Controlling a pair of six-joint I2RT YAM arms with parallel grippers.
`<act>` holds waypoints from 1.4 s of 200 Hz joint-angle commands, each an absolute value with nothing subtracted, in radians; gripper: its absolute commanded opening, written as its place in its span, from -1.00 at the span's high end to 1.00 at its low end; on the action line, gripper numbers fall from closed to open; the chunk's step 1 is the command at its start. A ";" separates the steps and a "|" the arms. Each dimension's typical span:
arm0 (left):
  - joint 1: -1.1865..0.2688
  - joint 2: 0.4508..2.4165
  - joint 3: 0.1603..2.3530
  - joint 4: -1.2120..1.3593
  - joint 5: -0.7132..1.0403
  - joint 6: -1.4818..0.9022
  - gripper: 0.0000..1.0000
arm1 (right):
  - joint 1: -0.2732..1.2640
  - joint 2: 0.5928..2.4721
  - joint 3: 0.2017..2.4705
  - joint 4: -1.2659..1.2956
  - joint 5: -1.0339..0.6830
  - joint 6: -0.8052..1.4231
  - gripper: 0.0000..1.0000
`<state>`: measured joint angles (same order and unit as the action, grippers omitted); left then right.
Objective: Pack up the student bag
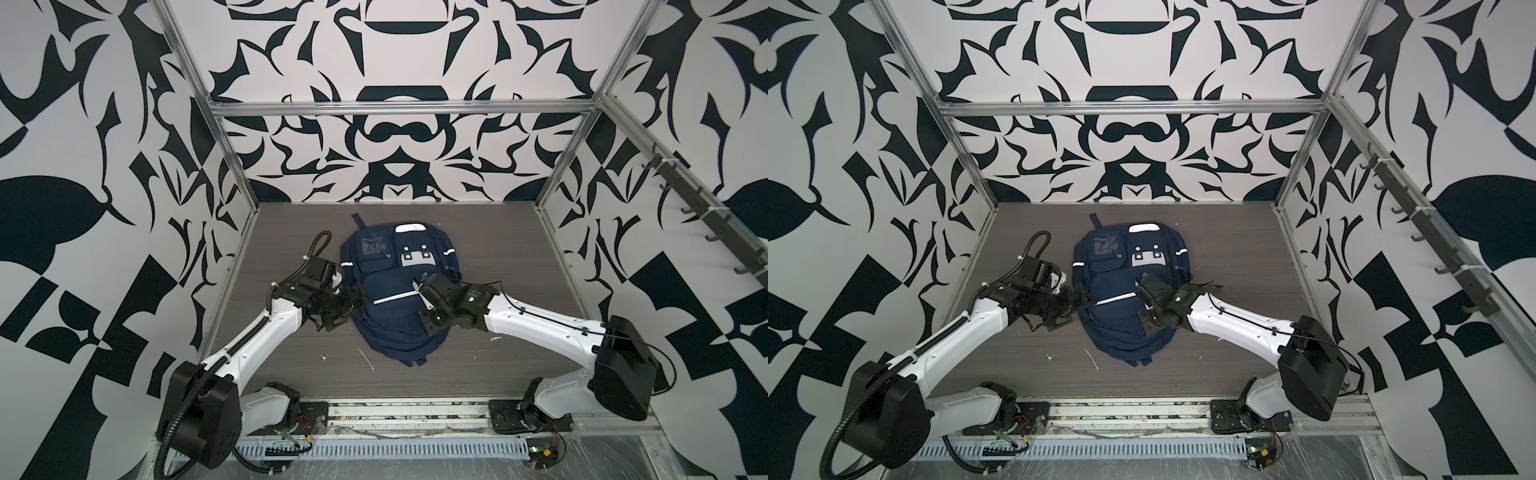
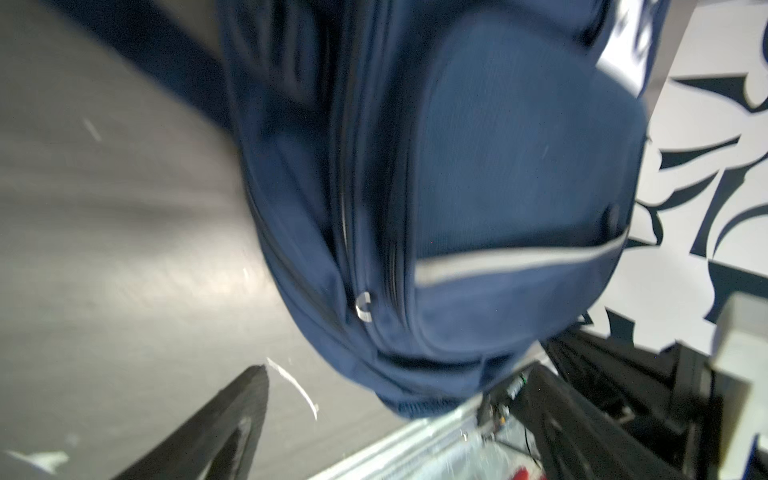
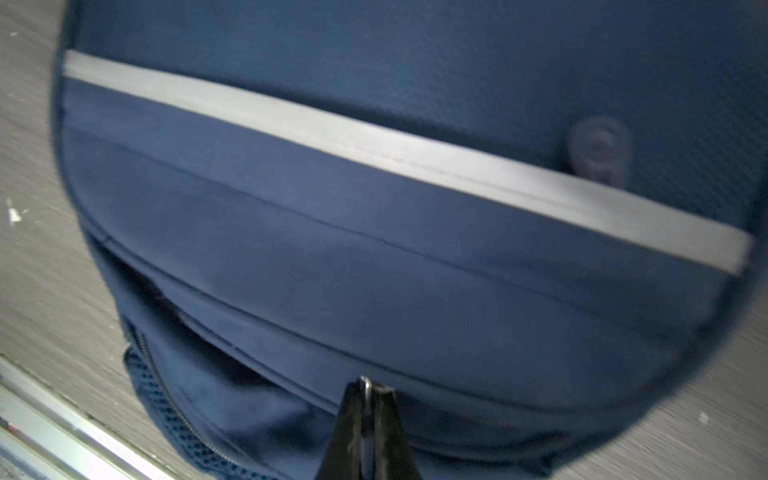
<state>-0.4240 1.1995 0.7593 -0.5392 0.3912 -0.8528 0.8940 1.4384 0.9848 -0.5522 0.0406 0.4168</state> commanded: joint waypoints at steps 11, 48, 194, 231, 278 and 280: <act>-0.443 1.228 0.713 -0.442 0.440 -1.001 -0.99 | 0.928 1.437 1.026 -0.461 0.015 0.438 1.00; -0.452 1.358 0.759 -0.377 0.442 -0.980 -0.92 | 0.976 1.458 1.039 -0.441 0.017 0.455 1.00; -0.241 1.422 0.820 -0.379 0.412 -0.821 1.00 | 1.019 1.337 0.972 -0.572 0.152 0.492 1.00; -0.200 1.433 0.816 -0.394 0.435 -0.761 1.00 | 0.959 1.287 0.944 -0.614 0.145 0.443 1.00; -0.186 1.467 0.815 -0.420 0.426 -0.659 1.00 | 0.802 1.236 0.925 -0.667 0.105 0.367 1.00; -0.187 1.468 0.815 -0.421 0.425 -0.655 1.00 | 0.796 1.233 0.925 -0.666 0.103 0.365 1.00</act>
<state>-0.2272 1.4456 0.8005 -0.4160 0.5274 -0.7185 0.8669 1.2945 0.9356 -0.5568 0.0788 0.4156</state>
